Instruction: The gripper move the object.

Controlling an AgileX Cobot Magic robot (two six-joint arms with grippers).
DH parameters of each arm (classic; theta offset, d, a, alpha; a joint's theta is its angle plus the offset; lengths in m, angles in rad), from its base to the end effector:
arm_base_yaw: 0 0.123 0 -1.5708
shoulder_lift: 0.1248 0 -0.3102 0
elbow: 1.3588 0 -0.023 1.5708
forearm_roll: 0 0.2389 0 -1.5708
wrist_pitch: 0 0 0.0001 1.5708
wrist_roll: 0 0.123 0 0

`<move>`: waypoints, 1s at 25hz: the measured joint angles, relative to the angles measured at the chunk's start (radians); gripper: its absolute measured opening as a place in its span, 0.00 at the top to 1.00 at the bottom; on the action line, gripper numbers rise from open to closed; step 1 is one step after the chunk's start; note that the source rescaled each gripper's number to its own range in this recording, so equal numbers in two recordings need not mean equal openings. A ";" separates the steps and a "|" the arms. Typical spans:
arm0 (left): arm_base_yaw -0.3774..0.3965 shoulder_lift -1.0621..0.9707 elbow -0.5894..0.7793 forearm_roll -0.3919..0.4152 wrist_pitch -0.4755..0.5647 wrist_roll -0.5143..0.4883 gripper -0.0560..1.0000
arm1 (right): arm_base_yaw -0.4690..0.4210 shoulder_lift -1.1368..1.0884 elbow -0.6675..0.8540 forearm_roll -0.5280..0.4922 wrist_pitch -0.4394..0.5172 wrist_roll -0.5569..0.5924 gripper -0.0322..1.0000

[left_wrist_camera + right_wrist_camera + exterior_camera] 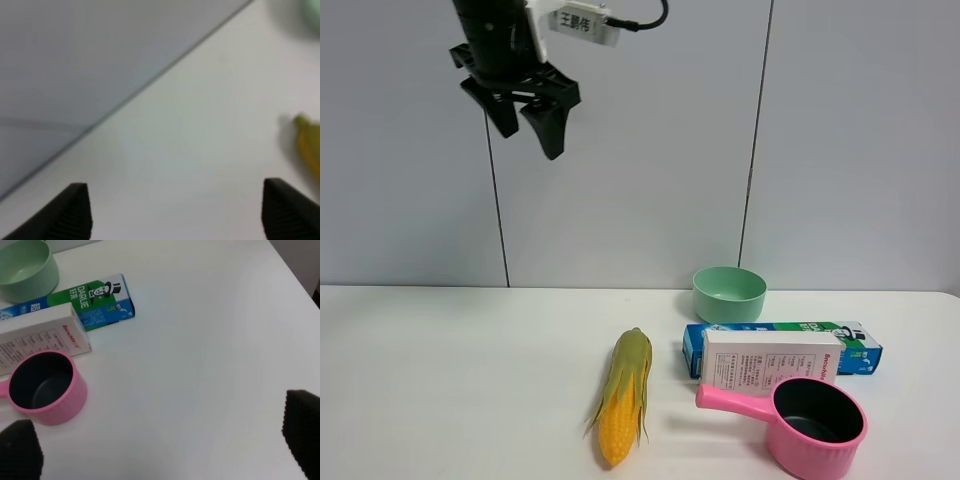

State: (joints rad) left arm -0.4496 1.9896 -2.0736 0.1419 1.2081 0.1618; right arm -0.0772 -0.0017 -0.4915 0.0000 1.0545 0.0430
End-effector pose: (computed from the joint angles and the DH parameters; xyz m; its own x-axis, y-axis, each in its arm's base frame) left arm 0.4162 -0.1828 0.3471 -0.6784 0.5594 -0.4763 0.5247 0.8227 0.2189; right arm -0.0113 0.0009 0.2551 -0.4514 0.0780 -0.8889 0.0966 0.9946 0.0382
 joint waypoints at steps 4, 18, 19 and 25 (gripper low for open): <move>0.085 -0.120 0.212 0.000 -0.001 -0.002 0.39 | 0.000 0.000 0.000 0.000 0.000 0.000 0.00; 0.417 -0.811 0.915 -0.142 -0.143 -0.008 0.39 | 0.000 0.000 0.000 0.000 0.000 0.000 0.00; 0.434 -0.875 0.955 -0.147 -0.150 -0.008 0.39 | 0.000 0.000 0.000 0.000 0.000 0.000 0.00; 0.535 -1.246 1.155 -0.215 -0.173 -0.008 0.39 | 0.000 0.000 0.000 0.000 0.000 0.000 0.00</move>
State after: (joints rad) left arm 0.0858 0.7440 -0.9186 -0.0726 1.0355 0.1535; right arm -0.0772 -0.0017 -0.4915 0.0000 1.0545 0.0430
